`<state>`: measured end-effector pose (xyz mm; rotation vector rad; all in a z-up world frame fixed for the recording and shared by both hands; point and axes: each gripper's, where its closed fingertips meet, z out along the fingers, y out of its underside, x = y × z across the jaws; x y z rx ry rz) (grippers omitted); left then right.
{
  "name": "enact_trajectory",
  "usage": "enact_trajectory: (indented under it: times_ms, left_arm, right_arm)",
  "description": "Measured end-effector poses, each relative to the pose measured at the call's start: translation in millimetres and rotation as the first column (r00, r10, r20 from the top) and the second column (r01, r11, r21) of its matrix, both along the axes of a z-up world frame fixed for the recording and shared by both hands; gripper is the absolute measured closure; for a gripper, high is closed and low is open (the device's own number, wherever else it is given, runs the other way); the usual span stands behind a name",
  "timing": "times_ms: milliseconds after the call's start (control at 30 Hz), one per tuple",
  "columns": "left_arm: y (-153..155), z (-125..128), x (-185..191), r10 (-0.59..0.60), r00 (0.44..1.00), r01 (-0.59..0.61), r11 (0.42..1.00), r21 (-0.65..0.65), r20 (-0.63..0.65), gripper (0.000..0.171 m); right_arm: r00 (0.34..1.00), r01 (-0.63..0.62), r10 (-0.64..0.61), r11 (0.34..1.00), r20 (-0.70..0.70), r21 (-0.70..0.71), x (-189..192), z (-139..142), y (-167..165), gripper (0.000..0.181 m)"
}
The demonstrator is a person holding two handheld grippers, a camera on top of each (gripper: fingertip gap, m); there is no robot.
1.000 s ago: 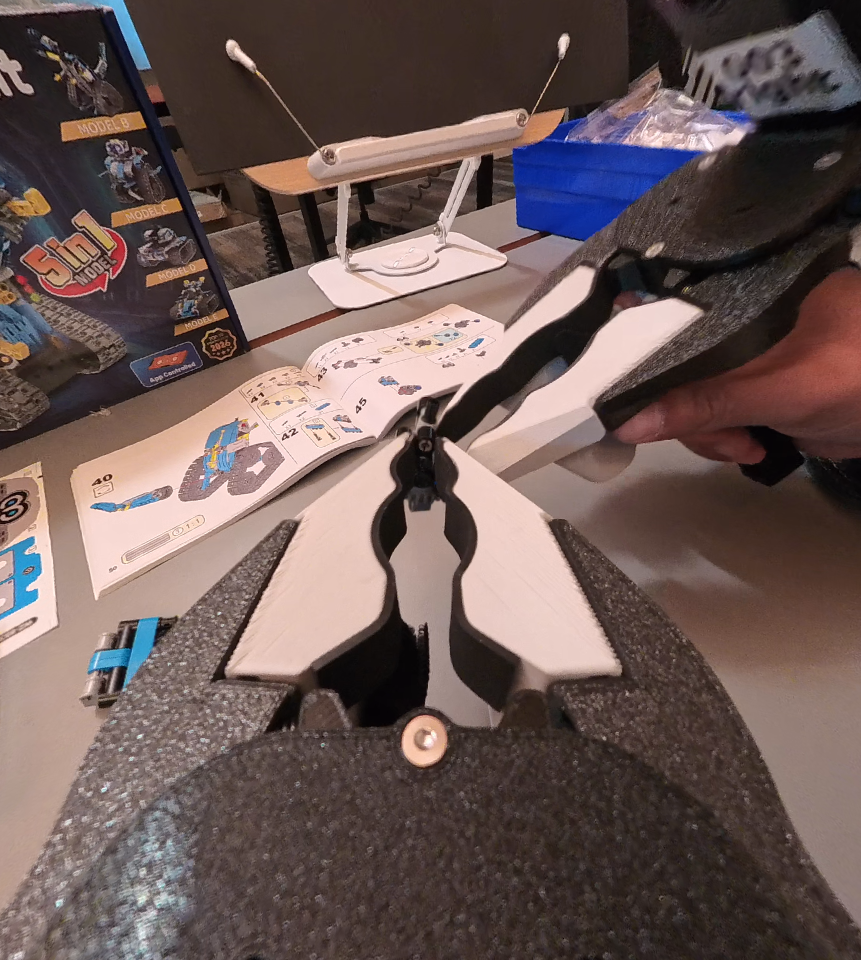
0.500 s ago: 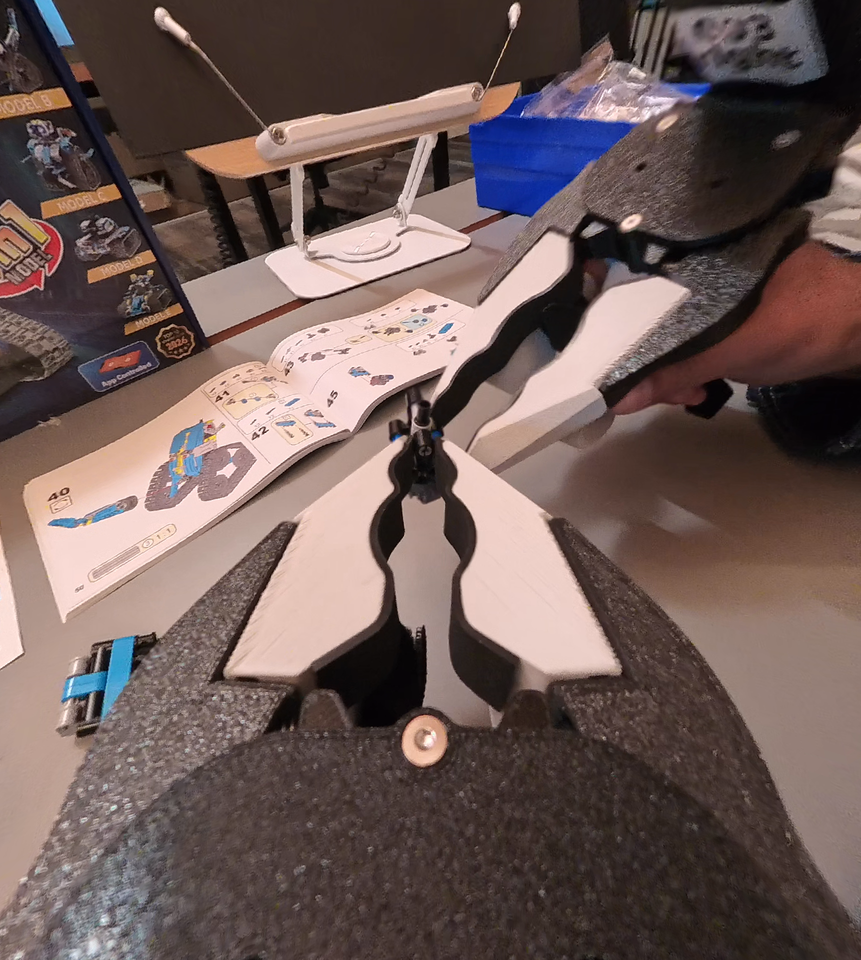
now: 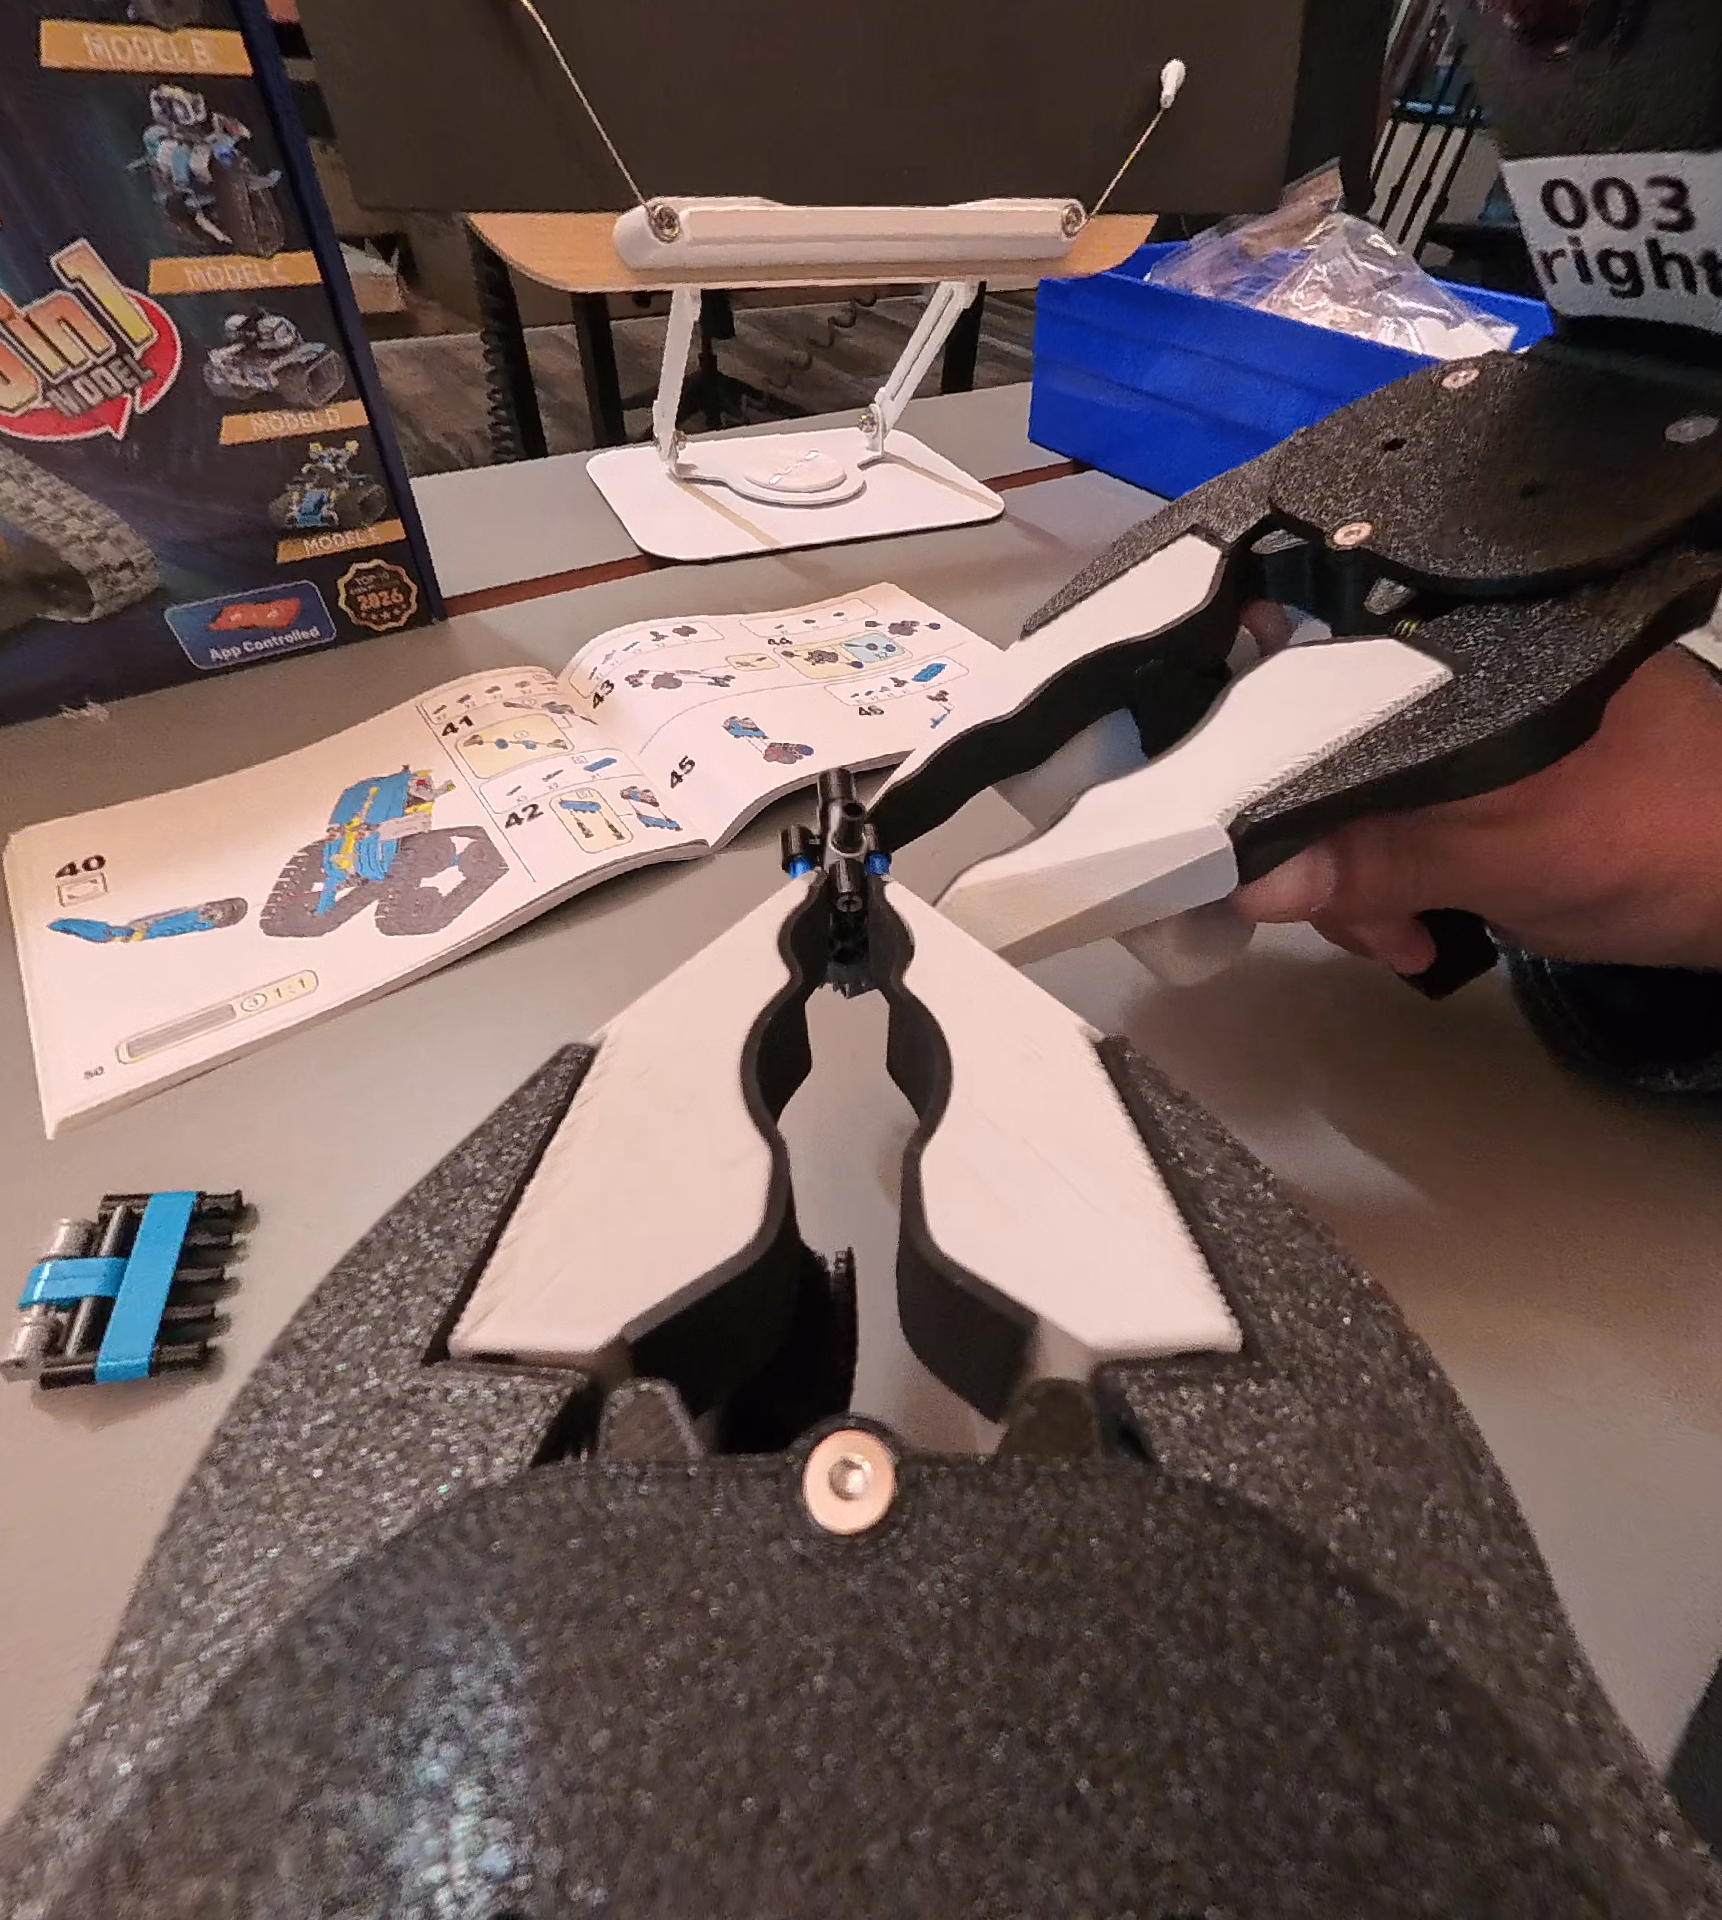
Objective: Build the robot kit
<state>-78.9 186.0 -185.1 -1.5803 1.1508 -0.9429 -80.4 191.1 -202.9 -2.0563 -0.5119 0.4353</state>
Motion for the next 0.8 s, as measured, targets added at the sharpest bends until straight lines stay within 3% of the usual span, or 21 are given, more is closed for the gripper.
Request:
enact_trajectory:
  times_ms: [167,333,567,667,733,800]
  left_arm:
    - [0.1,-3.9,2.1,0.023,1.0,-0.023,0.999,-0.045,-0.007,0.165]
    - [-0.9,-8.0,3.3,0.016,1.0,-0.018,0.998,-0.062,-0.022,0.165]
    - [-6.3,-4.5,3.4,-0.065,0.998,0.064,0.997,-0.049,-0.011,0.163]
    - [-13.3,4.2,4.8,-0.119,0.993,0.118,0.993,0.025,0.01,0.156]
    - [-9.4,13.6,0.4,-0.13,0.992,0.129,0.98,0.152,-0.001,0.124]
    - [-22.2,25.6,-6.0,-0.256,0.965,0.244,0.955,0.166,0.051,0.113]
  right_arm:
    - [0.999,0.021,-0.021,1.0,0.026,-0.012,2.4,-4.8,0.6,0.148]
    - [0.989,0.015,-0.018,1.0,0.144,0.016,6.4,-8.4,1.0,0.15]
    - [0.967,-0.096,0.068,0.99,0.247,0.104,8.5,-2.3,-1.6,0.15]
    - [0.98,-0.163,0.148,0.98,0.134,0.112,6.2,3.2,-6.6,0.15]
    - [0.971,-0.239,0.241,0.964,0.0,0.116,4.3,11.6,-16.4,0.15]
    - [0.943,-0.296,0.308,0.949,-0.128,0.107,5.0,16.7,-26.4,0.15]
